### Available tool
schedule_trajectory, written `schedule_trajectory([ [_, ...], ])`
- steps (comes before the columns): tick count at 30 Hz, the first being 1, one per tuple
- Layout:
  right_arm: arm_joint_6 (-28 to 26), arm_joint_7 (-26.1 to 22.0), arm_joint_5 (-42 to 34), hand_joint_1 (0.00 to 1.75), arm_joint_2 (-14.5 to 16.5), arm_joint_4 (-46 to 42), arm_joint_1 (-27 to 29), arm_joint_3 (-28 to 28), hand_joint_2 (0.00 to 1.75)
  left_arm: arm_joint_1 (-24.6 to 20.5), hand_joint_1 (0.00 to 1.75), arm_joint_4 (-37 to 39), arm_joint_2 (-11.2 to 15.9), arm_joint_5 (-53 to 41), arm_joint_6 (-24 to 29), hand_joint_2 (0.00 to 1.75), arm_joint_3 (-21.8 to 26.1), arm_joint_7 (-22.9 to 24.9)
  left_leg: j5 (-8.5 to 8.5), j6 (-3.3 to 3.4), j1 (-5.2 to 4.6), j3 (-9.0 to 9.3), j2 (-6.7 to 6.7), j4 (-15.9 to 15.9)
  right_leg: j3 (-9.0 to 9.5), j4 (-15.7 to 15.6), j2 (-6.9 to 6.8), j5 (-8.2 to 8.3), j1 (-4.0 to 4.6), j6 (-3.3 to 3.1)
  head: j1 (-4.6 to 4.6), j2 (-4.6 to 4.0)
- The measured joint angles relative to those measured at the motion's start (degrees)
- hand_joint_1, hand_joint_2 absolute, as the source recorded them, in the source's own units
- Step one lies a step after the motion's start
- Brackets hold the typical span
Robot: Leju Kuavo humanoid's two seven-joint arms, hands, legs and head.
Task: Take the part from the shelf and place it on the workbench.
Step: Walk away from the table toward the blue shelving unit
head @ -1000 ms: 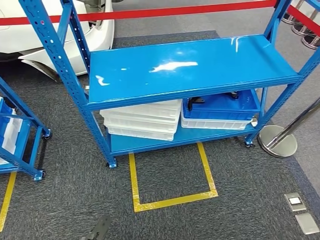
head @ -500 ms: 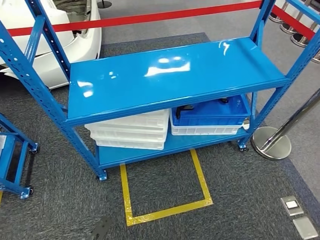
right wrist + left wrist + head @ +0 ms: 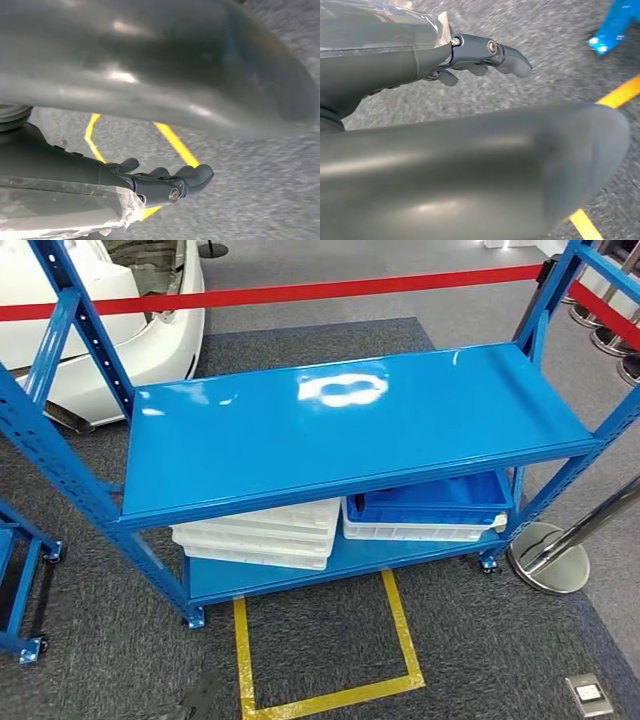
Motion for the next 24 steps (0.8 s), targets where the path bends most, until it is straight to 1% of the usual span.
schedule_trajectory([
  [1,0.0,0.0,0.0,0.00,0.0,0.0,0.0,0.0,0.00,0.0,0.00,0.0,0.0,0.0,0.1,0.00,0.0,0.0,-0.64,-0.47,-0.03,0.66,0.02,-0.3,-0.16,-1.2,-0.22,2.57,0.14,-0.62,0.07,0.00],
  [2,0.0,0.0,0.1,0.00,0.0,0.0,0.0,0.0,0.00,0.0,0.00,0.0,0.0,0.0,0.1,0.00,0.0,0.1,-0.87,-0.90,-0.07,1.13,0.03,-0.7,-0.25,-1.3,-0.28,3.28,0.29,-1.35,0.14,0.00],
  [3,0.1,0.0,0.1,0.00,0.0,0.0,-0.2,0.0,0.00,-0.1,0.00,0.0,0.0,0.0,0.3,0.00,0.0,0.2,-0.63,-1.38,-0.09,1.27,0.03,-1.0,0.03,-1.4,-0.17,2.78,0.34,-2.01,0.20,0.00],
  [4,0.1,0.0,0.2,0.00,0.0,0.0,-0.2,0.0,0.00,-0.3,0.00,0.0,0.0,0.0,0.5,0.00,0.0,0.3,-0.08,-1.73,-0.06,1.16,0.04,-0.5,0.48,-1.8,-0.13,2.63,0.22,-2.46,0.14,0.00],
  [5,0.1,0.0,0.2,0.00,0.0,0.0,-0.1,0.0,0.00,-0.4,0.00,0.0,0.0,0.0,0.8,0.00,0.0,0.5,0.66,-1.95,-0.05,0.46,0.04,1.2,1.14,-2.4,-0.09,2.38,0.12,-2.82,0.14,0.00],
  [6,0.1,0.0,0.3,0.00,0.0,0.0,-0.1,0.0,0.00,-0.5,0.00,0.0,0.0,0.0,1.1,0.00,0.0,0.6,1.05,-2.07,-0.09,-1.19,0.04,4.2,2.02,-3.1,-0.03,2.14,0.01,-3.17,0.09,0.00],
  [7,0.1,0.0,0.3,0.00,0.0,0.0,-0.1,0.0,0.00,-0.6,0.00,0.0,0.0,-0.1,1.2,0.00,0.0,0.8,0.54,-2.00,-0.17,-3.50,0.04,8.0,2.97,-3.8,0.06,1.84,-0.05,-3.46,0.03,0.01],
  [8,0.1,0.0,0.4,0.00,0.0,0.0,-0.1,0.0,0.00,-0.5,0.00,0.0,0.0,-0.1,1.3,0.00,0.0,0.9,-0.90,-1.93,-0.30,-6.01,0.04,11.7,3.89,-4.2,0.17,1.46,0.00,-3.71,0.02,0.01],
  [9,0.1,0.0,0.4,0.00,0.0,0.0,-0.2,0.0,0.00,-0.5,0.00,0.0,0.0,-0.1,1.3,0.00,0.1,1.0,-2.92,-1.91,-0.46,-8.43,0.03,14.6,4.81,-4.6,0.33,0.98,0.05,-3.88,-0.01,0.01],
  [10,0.1,0.0,0.5,0.00,0.0,0.0,-0.2,0.0,0.00,-0.4,0.00,0.0,0.0,-0.1,1.3,0.00,0.1,1.0,-4.60,-1.90,-0.59,-10.24,0.04,15.9,5.71,-4.7,0.52,0.41,0.10,-3.96,-0.01,0.02],
  [11,0.1,0.0,0.5,0.00,0.0,0.0,-0.2,0.0,0.00,-0.3,0.00,0.0,0.0,-0.1,1.3,0.00,0.2,1.1,-5.14,-1.86,-0.70,-11.39,0.04,15.8,6.57,-4.7,0.68,-0.15,0.14,-3.99,-0.01,0.01],
  [12,0.1,0.0,0.5,0.00,0.0,0.0,-0.2,0.0,0.00,-0.3,0.00,0.0,0.0,-0.1,1.3,0.00,0.3,1.1,-3.87,-1.71,-0.78,-11.92,0.04,14.2,7.44,-4.8,0.84,-0.75,0.19,-3.97,-0.01,0.01],
  [13,0.1,0.0,0.6,0.00,0.0,0.0,-0.2,0.0,0.00,-0.3,0.00,0.0,0.0,-0.1,1.3,0.00,0.4,1.1,-0.84,-1.41,-0.87,-11.90,0.04,11.3,8.32,-4.8,0.97,-1.32,0.25,-3.92,-0.01,0.01],
  [14,0.1,0.0,0.6,0.00,0.1,0.0,-0.2,0.0,0.00,-0.3,0.00,0.0,0.0,-0.1,1.3,0.00,0.5,1.1,2.62,-0.95,-1.02,-11.62,0.04,8.2,9.02,-4.8,1.06,-1.80,0.24,-3.84,0.04,0.01],
  [15,0.1,0.0,0.6,0.00,0.2,0.0,-0.3,0.0,0.00,-0.4,0.00,0.0,0.0,-0.1,1.4,0.00,0.6,1.1,5.30,-0.53,-1.24,-11.58,0.05,5.4,9.48,-4.8,1.18,-2.16,0.22,-3.67,0.09,0.01],
  [16,0.1,0.0,0.6,0.00,0.2,0.1,-0.4,0.0,0.00,-0.4,0.00,0.0,0.1,-0.1,1.4,0.00,0.6,1.2,7.17,-0.17,-1.50,-11.63,0.04,3.6,9.61,-4.9,1.26,-2.40,0.17,-3.38,0.10,0.01],
  [17,0.1,0.0,0.6,0.00,0.3,0.1,-0.4,0.0,0.00,-0.4,0.00,0.0,0.1,-0.1,1.6,0.00,0.7,1.2,7.76,0.00,-1.68,-11.82,0.02,2.9,9.58,-4.9,1.32,-2.63,0.14,-3.09,0.13,0.00],
  [19,0.1,0.1,0.6,0.00,0.3,0.1,-0.5,0.0,0.00,-0.4,0.00,0.0,0.1,-0.1,2.5,0.00,0.7,1.6,8.25,-0.10,-1.84,-11.94,-0.07,2.4,9.54,-4.9,1.34,-2.88,0.17,-2.74,0.13,0.01],
  [21,0.0,0.1,0.6,0.00,0.4,0.1,-0.5,0.0,0.00,-0.5,0.00,0.0,0.1,-0.4,3.9,0.00,0.7,2.2,8.29,-0.19,-1.84,-11.92,-0.17,2.3,9.75,-5.2,1.29,-2.94,0.19,-2.78,0.18,0.01],
  [24,-0.1,0.1,0.8,0.00,0.4,0.1,-0.6,0.0,0.00,-0.7,0.00,0.0,0.0,-0.7,6.0,0.00,0.8,3.0,8.10,0.06,-1.86,-11.93,-0.20,2.3,9.98,-5.6,1.28,-2.94,0.18,-2.74,0.18,0.00],
])
